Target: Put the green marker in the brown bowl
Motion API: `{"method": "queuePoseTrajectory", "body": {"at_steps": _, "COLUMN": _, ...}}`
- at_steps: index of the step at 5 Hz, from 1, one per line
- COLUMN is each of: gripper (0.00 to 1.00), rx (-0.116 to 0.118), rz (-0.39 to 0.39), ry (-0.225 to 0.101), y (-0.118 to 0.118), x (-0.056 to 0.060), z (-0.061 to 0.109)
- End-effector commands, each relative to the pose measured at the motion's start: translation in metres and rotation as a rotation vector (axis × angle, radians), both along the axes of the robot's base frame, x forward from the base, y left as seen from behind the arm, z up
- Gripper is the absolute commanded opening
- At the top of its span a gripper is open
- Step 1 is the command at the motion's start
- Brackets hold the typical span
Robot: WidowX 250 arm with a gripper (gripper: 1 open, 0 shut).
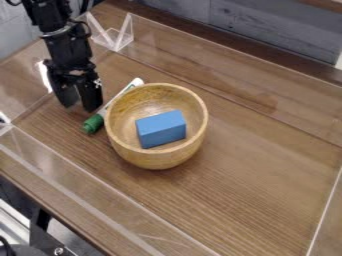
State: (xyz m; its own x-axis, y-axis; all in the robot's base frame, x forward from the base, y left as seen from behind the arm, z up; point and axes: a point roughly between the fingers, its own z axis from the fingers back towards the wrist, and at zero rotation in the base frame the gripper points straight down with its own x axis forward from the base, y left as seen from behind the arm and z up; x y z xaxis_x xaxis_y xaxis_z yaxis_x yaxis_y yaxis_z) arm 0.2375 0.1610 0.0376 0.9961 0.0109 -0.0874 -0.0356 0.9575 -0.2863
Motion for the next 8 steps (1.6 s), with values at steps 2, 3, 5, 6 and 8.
{"method": "queuePoseTrajectory", "body": {"at_steps": 2, "gripper": 1.00, "rx": 0.047, "rz": -0.017, "ry": -0.069, "y": 0.000, "x": 0.012, "z": 0.015}}
{"method": "queuePoseTrajectory", "body": {"at_steps": 3, "gripper": 1.00, "rx": 0.045, "rz": -0.024, "ry": -0.070, "y": -0.001, "x": 0.014, "z": 0.011}}
{"method": "queuePoseTrajectory", "body": {"at_steps": 5, "gripper": 1.00, "rx": 0.041, "rz": -0.040, "ry": -0.074, "y": -0.004, "x": 0.019, "z": 0.004}}
{"method": "queuePoseTrajectory", "body": {"at_steps": 6, "gripper": 1.00, "rx": 0.040, "rz": -0.051, "ry": -0.078, "y": -0.005, "x": 0.021, "z": 0.000}}
{"method": "queuePoseTrajectory", "body": {"at_steps": 8, "gripper": 1.00, "rx": 0.038, "rz": -0.071, "ry": -0.081, "y": -0.007, "x": 0.026, "z": -0.005}}
